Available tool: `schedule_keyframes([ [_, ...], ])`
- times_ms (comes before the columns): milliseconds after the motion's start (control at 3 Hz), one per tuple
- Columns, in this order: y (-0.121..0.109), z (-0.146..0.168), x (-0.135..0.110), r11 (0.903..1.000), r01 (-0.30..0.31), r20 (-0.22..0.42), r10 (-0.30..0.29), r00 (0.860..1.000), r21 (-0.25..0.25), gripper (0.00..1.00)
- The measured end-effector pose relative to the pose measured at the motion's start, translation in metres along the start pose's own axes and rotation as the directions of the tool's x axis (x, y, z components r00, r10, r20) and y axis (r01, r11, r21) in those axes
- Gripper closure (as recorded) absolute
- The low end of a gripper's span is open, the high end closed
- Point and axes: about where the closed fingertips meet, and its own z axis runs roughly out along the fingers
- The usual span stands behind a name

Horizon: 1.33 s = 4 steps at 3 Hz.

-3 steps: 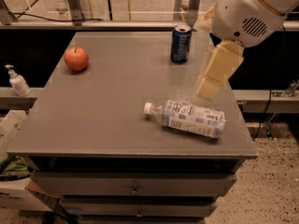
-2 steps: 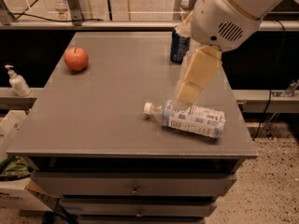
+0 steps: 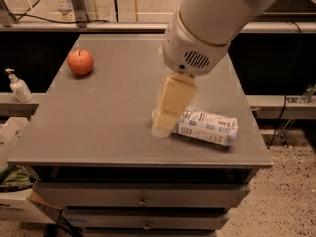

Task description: Place blue plastic bottle upright

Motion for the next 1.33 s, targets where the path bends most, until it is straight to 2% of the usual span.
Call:
schedule_keyframes([
  [333,0.004,0.026,0.0,0.9998,-0.008,-0.039,0.008,0.999,-0.016,0.0],
  [667,0.004,0.026,0.0,0.9998,-0.008,-0.039,0.008,0.999,-0.016,0.0],
  [1333,-0.023,0.065,0.03,0.9983,0.019,-0.123,-0.012,0.992,0.055,0.0],
])
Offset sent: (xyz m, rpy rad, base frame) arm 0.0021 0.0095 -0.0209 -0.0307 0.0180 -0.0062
